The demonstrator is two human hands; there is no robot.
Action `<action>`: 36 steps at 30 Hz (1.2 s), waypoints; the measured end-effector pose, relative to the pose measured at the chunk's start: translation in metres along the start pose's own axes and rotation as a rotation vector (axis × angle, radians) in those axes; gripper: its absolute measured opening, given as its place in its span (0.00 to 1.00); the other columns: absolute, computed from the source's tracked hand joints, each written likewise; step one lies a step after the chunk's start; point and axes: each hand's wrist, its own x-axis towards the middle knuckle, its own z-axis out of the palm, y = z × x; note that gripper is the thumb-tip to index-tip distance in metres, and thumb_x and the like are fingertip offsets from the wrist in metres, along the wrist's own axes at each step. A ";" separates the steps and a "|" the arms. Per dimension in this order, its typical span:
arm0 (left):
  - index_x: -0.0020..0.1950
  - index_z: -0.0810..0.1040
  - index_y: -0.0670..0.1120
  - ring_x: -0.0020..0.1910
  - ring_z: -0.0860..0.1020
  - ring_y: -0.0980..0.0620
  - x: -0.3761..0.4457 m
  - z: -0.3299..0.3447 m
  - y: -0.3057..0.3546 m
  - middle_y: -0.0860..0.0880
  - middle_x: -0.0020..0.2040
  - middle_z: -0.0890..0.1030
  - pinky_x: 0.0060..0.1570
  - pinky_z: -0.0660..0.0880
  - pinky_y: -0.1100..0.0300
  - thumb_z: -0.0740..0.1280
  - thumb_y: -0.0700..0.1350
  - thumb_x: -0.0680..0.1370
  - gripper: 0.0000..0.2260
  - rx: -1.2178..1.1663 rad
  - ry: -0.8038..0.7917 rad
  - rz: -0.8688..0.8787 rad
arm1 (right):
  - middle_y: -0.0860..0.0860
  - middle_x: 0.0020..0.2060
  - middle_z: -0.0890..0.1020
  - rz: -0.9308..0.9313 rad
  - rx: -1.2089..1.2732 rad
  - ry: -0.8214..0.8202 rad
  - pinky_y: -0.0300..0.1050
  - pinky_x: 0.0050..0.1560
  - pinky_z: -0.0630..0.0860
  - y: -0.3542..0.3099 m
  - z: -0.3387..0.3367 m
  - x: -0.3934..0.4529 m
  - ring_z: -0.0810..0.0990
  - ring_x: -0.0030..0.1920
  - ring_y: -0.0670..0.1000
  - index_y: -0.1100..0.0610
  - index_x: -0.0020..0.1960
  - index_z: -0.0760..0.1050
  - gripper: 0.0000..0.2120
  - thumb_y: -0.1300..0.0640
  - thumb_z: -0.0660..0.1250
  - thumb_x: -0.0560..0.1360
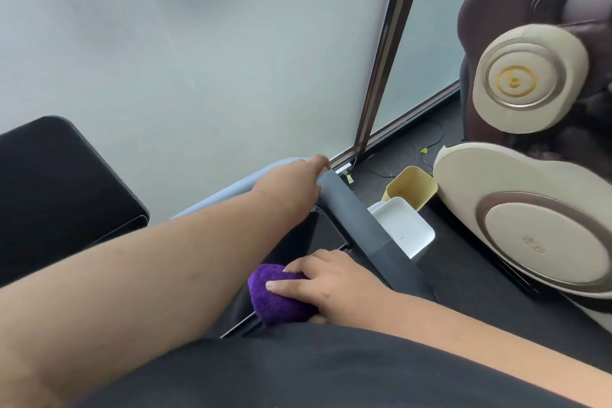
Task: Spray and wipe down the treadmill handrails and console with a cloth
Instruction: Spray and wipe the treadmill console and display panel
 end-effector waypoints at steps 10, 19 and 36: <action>0.64 0.60 0.63 0.45 0.79 0.47 -0.037 0.026 0.025 0.52 0.57 0.78 0.45 0.75 0.54 0.61 0.53 0.79 0.16 -0.037 0.057 0.168 | 0.50 0.62 0.78 0.281 0.138 0.238 0.56 0.56 0.77 -0.008 -0.045 -0.082 0.76 0.58 0.52 0.41 0.72 0.68 0.29 0.41 0.69 0.73; 0.67 0.63 0.59 0.48 0.76 0.49 -0.059 0.042 0.034 0.52 0.58 0.76 0.45 0.70 0.57 0.61 0.51 0.80 0.17 -0.080 -0.130 0.235 | 0.43 0.63 0.77 0.463 0.191 0.476 0.35 0.66 0.66 -0.023 -0.070 -0.107 0.74 0.63 0.42 0.46 0.71 0.74 0.30 0.49 0.71 0.69; 0.63 0.58 0.71 0.44 0.77 0.58 -0.134 0.009 -0.047 0.60 0.50 0.78 0.48 0.74 0.58 0.60 0.59 0.79 0.17 -0.341 0.068 -0.146 | 0.59 0.78 0.54 0.805 -0.322 -0.153 0.57 0.64 0.72 0.046 -0.052 0.063 0.67 0.69 0.62 0.44 0.81 0.41 0.42 0.33 0.60 0.77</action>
